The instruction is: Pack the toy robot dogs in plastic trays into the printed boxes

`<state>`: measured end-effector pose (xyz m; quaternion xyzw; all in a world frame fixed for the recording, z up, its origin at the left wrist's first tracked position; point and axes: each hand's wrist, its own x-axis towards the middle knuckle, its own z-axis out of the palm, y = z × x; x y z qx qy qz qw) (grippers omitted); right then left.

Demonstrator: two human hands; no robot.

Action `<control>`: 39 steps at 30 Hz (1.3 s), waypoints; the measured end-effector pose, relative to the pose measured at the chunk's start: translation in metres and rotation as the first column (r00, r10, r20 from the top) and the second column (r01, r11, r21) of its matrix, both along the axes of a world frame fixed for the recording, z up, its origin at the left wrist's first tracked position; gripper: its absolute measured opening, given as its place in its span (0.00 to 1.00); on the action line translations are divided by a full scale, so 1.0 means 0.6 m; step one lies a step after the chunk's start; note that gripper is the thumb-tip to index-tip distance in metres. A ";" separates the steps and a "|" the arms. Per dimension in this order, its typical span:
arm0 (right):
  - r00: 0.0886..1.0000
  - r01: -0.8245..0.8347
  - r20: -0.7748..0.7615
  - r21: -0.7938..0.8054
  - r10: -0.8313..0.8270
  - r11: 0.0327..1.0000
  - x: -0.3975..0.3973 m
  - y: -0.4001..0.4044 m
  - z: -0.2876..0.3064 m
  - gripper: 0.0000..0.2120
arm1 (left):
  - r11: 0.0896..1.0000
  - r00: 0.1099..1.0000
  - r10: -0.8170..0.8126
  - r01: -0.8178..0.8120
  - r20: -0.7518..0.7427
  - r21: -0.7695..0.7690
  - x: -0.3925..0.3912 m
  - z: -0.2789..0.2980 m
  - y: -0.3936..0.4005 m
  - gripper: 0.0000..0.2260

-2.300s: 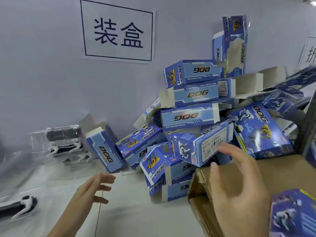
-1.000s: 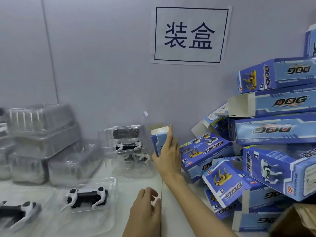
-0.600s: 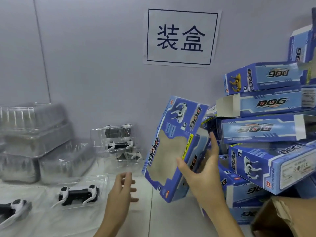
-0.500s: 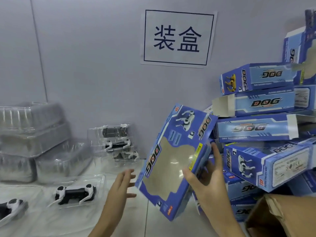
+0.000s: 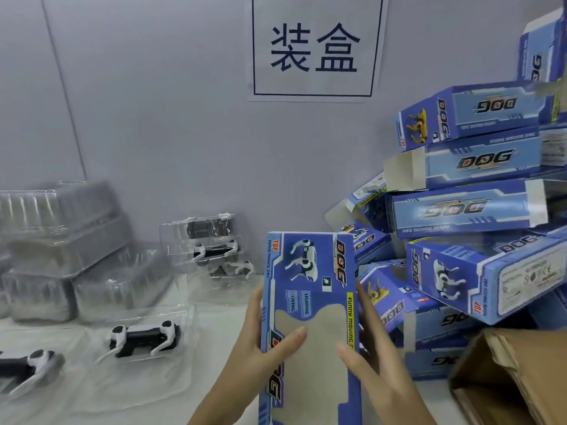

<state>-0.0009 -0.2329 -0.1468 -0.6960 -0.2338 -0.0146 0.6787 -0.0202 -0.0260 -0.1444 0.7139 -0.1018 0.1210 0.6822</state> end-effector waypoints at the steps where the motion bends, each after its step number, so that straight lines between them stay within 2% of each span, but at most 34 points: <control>1: 0.998 0.054 0.015 -0.063 -0.053 0.997 -0.004 0.002 -0.002 0.42 | 0.999 0.999 0.035 -0.034 0.014 -0.025 0.001 -0.001 -0.003 0.29; 3: 0.993 0.115 0.052 -0.202 -0.106 0.973 -0.006 0.004 -0.005 0.47 | 0.991 0.993 0.116 -0.114 0.027 -0.074 0.002 0.003 -0.009 0.29; 6: 0.998 0.049 0.053 -0.432 -0.029 0.901 0.003 0.002 -0.003 0.52 | 0.957 0.969 0.245 -0.237 0.026 -0.167 0.008 -0.004 -0.012 0.31; 8: 0.999 -0.009 0.030 -0.477 0.027 0.879 0.006 -0.007 -0.005 0.51 | 0.919 0.957 0.289 -0.277 -0.001 -0.282 0.011 -0.006 -0.015 0.25; 11: 0.998 0.057 0.053 -0.350 -0.041 0.935 0.005 -0.019 -0.005 0.41 | 0.865 0.973 0.217 -0.231 -0.084 -0.445 0.013 -0.007 -0.020 0.19; 13: 0.992 0.120 0.069 -0.202 -0.108 0.972 0.005 -0.025 -0.001 0.31 | 0.813 0.977 0.177 -0.211 -0.116 -0.543 0.015 -0.011 -0.013 0.25; 15: 0.984 0.171 0.059 -0.076 -0.166 0.982 0.005 -0.028 0.004 0.22 | 0.792 0.980 0.156 -0.200 -0.125 -0.576 0.015 -0.010 0.007 0.30; 19: 0.974 0.215 0.074 -0.010 -0.213 0.977 -0.011 -0.018 0.021 0.16 | 0.896 0.990 0.068 -0.114 -0.121 -0.429 0.012 -0.001 0.066 0.26; 22: 0.967 0.255 0.029 -0.026 -0.254 0.967 -0.013 -0.014 0.022 0.15 | 0.956 0.991 0.073 -0.102 -0.113 -0.275 0.013 -0.002 0.098 0.31; 26: 0.988 0.065 -0.125 -0.202 -0.091 0.977 -0.008 -0.018 0.015 0.26 | 0.957 0.973 0.201 -0.219 -0.109 -0.188 0.013 0.002 0.098 0.34; 30: 0.968 -0.135 -0.244 -0.314 0.057 0.940 -0.009 -0.017 0.015 0.34 | 0.931 0.948 0.317 -0.317 -0.030 -0.180 0.010 0.012 0.084 0.37; 32: 0.955 -0.186 -0.285 -0.349 0.086 0.919 -0.009 -0.014 0.011 0.40 | 0.939 0.955 0.295 -0.287 0.015 -0.189 0.007 0.017 0.075 0.33; 36: 0.986 -0.094 -0.168 -0.418 0.026 0.904 -0.007 -0.013 0.008 0.41 | 0.967 0.991 0.119 -0.101 0.067 -0.233 0.000 0.027 0.072 0.31; 39: 0.991 -0.063 -0.132 -0.490 -0.003 0.870 -0.008 -0.011 0.004 0.40 | 0.980 0.995 0.058 -0.041 0.081 -0.195 -0.005 0.032 0.065 0.29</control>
